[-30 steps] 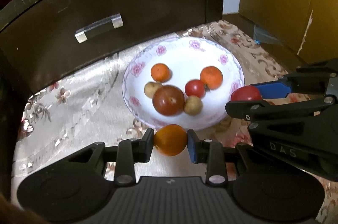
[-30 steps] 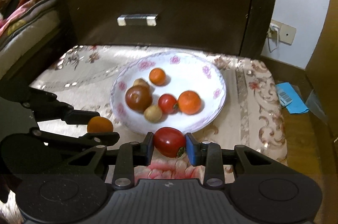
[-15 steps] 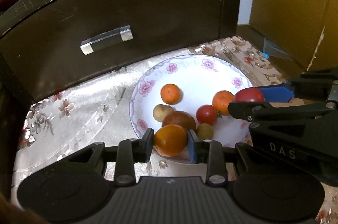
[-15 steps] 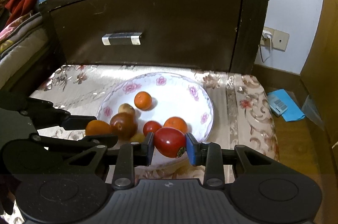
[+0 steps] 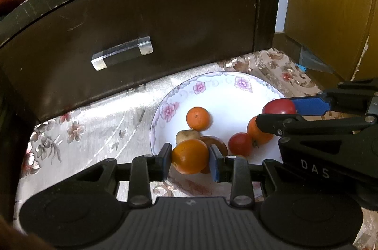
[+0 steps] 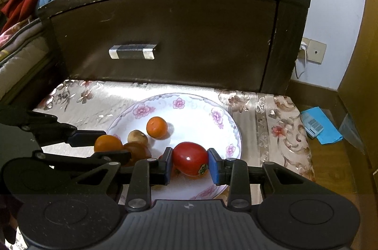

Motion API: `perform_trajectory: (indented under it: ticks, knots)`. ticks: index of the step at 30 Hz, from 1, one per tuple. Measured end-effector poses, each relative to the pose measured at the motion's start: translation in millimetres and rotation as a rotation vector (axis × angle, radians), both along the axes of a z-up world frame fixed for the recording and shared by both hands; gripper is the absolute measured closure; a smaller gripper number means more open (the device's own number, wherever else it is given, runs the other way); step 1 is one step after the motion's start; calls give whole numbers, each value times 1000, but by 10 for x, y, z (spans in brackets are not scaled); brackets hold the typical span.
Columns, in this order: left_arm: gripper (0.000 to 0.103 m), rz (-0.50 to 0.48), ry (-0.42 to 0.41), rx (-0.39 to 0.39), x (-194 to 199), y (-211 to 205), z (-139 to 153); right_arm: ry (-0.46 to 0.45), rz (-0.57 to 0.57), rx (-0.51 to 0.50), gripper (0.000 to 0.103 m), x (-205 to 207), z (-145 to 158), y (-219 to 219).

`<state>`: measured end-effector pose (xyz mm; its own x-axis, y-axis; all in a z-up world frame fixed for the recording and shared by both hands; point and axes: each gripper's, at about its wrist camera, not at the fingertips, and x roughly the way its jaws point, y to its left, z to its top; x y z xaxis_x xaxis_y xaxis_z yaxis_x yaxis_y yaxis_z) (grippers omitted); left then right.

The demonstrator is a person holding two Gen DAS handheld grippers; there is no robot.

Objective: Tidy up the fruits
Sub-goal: 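Carry the mandarin in the left tool while the right carries the tomato over the bowl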

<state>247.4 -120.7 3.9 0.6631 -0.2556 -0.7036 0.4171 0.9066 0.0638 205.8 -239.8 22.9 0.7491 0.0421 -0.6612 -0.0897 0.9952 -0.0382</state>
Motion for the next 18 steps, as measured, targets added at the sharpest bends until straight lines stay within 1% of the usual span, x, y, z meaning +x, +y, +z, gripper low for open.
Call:
perform_trajectory:
  ticks: [18]
  knots:
    - [63,-17,-37,-9,147,-34,-6,-12,-23,23,75,169,-20,-81]
